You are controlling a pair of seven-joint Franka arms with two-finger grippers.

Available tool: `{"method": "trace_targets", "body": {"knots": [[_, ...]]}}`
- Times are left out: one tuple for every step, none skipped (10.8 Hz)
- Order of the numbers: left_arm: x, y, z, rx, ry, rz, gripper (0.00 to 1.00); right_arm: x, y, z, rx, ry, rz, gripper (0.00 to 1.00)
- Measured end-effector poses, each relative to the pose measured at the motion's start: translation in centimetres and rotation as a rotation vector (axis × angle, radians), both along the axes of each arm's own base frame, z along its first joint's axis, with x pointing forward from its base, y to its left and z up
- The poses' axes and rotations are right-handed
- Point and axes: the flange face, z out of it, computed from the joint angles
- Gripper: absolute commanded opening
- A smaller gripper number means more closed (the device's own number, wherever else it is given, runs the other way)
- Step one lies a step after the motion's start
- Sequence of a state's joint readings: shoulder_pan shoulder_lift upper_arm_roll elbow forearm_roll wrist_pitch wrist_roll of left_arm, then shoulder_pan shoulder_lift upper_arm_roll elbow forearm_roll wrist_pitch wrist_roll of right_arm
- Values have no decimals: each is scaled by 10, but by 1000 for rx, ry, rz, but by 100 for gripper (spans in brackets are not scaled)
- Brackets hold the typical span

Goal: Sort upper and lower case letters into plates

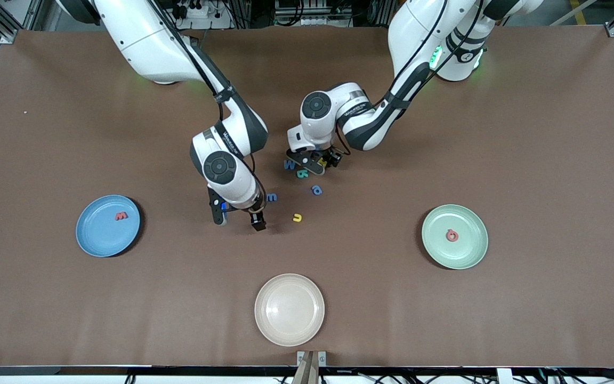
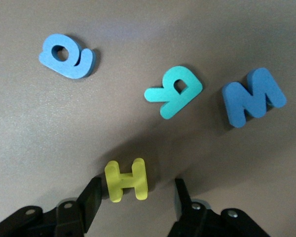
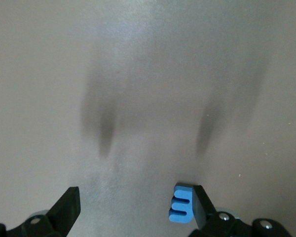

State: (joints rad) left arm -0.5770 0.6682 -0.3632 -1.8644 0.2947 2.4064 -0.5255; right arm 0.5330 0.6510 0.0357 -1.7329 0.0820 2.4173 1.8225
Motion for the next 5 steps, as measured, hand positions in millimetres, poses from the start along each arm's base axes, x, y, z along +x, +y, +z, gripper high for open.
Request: {"method": "trace_targets", "body": {"knots": [[1,0,2,-2,-3,1,0,-4,-2,-8,5,-12,-5,100],[4,2,4,0,-5,7,0,-11,-1,-15,8,-19,-14,100],[10,9,5,2,-6,21,0,-19,3,-20,8,-18,-24,100],[23,22,7,5,-8,49,0,-24,10,-21,7,-15,-33,100],[44,43,16,18,-13,92,0,-29,17,-21,8,-13,-41,100]]}}
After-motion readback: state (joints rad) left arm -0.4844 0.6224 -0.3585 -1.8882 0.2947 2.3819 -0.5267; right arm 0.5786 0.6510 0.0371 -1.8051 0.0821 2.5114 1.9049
